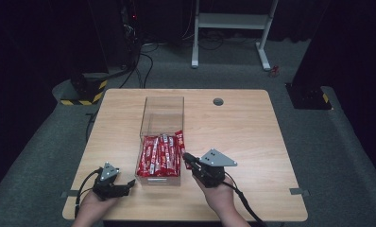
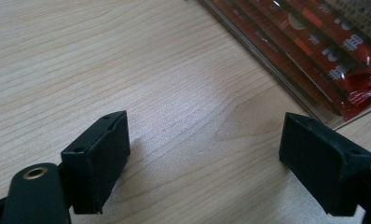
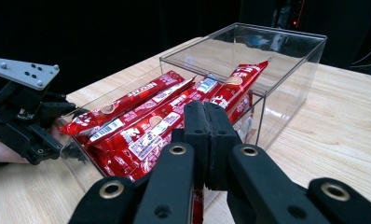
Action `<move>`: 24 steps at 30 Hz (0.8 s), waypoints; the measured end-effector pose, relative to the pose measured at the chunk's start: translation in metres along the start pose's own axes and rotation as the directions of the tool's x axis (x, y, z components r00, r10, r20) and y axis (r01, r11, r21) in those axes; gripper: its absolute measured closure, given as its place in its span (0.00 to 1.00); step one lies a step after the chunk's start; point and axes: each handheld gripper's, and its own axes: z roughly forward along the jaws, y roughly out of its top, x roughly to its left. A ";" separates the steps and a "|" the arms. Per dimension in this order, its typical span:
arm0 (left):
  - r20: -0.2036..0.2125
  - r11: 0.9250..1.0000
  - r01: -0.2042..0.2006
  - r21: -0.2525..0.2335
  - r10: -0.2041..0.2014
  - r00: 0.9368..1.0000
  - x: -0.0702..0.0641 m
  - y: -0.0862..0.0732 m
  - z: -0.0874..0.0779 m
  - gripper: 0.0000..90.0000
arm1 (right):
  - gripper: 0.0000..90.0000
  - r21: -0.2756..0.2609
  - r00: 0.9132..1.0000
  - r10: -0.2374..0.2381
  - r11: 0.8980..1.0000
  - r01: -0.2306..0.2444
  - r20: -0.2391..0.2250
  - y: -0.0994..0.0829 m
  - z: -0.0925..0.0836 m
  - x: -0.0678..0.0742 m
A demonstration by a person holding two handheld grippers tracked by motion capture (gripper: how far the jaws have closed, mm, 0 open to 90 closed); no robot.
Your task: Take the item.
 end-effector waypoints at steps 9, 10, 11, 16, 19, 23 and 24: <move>0.000 1.000 0.000 0.000 0.000 1.000 0.000 0.000 0.000 0.18 | 1.00 -0.010 1.000 0.005 1.000 -0.005 0.014 0.002 -0.003 -0.006; 0.000 1.000 0.000 0.000 0.000 1.000 0.000 0.000 0.000 0.18 | 1.00 -0.009 1.000 0.009 1.000 -0.008 0.015 0.002 -0.004 -0.007; 0.000 1.000 0.000 0.000 0.000 1.000 0.000 0.000 0.000 0.18 | 1.00 -0.013 1.000 0.006 1.000 -0.006 0.018 0.002 -0.004 -0.007; 0.000 1.000 0.000 0.000 0.000 1.000 0.000 0.000 0.000 0.18 | 1.00 -0.017 0.999 0.013 1.000 -0.013 0.030 0.002 -0.006 -0.013; 0.000 1.000 0.000 0.000 0.000 1.000 0.000 0.000 0.000 0.18 | 1.00 -0.020 0.999 0.020 1.000 -0.019 0.036 0.002 -0.007 -0.015; 0.000 1.000 -0.001 0.000 0.001 1.000 0.000 0.000 0.000 0.18 | 1.00 -0.020 0.999 0.023 1.000 -0.022 0.043 0.002 -0.007 -0.018; 0.000 1.000 0.000 0.000 0.000 1.000 0.000 0.000 0.000 0.18 | 1.00 -0.018 0.998 0.028 0.999 -0.027 0.048 0.002 -0.008 -0.020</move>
